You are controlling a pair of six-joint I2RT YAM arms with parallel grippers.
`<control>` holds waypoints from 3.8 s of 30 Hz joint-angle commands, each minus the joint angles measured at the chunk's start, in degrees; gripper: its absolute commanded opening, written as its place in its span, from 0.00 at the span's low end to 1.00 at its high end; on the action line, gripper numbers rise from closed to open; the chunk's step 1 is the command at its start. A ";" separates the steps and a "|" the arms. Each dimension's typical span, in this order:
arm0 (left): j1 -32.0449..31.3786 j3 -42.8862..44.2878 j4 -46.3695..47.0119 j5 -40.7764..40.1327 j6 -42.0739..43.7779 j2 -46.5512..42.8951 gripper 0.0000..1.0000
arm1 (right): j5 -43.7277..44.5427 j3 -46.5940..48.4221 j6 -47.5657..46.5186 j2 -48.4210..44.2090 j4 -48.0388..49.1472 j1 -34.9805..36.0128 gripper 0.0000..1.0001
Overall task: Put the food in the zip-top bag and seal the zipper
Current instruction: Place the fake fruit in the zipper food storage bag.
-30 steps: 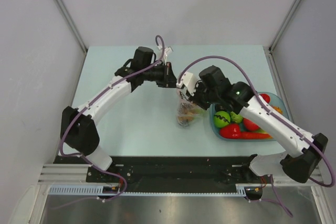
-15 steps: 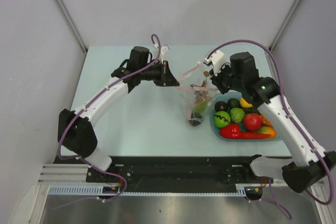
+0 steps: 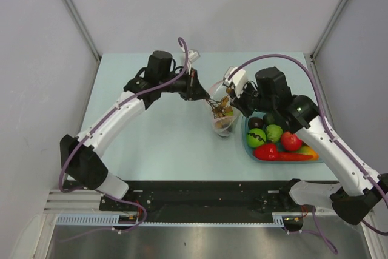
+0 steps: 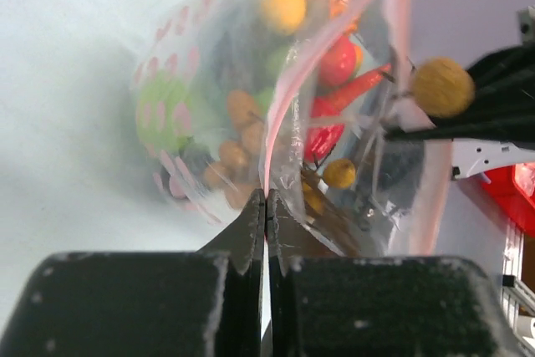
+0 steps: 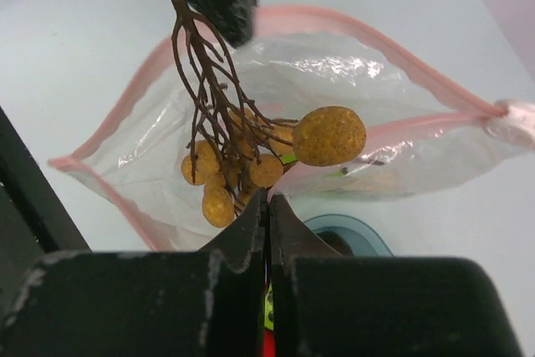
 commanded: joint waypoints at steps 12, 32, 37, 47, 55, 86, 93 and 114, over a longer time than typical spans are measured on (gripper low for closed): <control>-0.94 2.49 7.56 5.67 12.33 -7.22 0.63 | -9.62 -1.22 7.77 0.83 3.17 -12.20 0.00; -11.49 4.51 20.39 -0.48 27.02 1.74 0.58 | -13.40 -0.77 7.33 -0.05 2.82 -11.94 0.00; -11.67 4.51 21.53 -0.66 26.49 2.53 0.51 | -13.58 -0.77 6.98 0.12 2.73 -11.68 0.00; -11.67 3.28 22.06 3.21 27.81 -0.71 0.16 | -14.19 -0.60 9.70 2.67 2.82 -14.92 0.00; -11.67 1.44 22.33 3.91 27.28 -2.65 0.05 | -15.60 -0.25 11.02 4.69 3.34 -16.42 0.00; -7.27 -6.30 12.40 -3.12 -5.06 -2.30 0.65 | -23.07 2.04 29.64 6.63 8.96 -20.29 0.00; -7.36 -5.07 12.22 1.71 -7.00 -0.37 0.36 | -22.37 -1.39 36.24 4.08 15.29 -18.62 0.00; 3.19 12.60 -25.16 7.08 4.44 -3.53 0.00 | -12.43 0.38 21.22 6.19 0.52 -17.92 0.05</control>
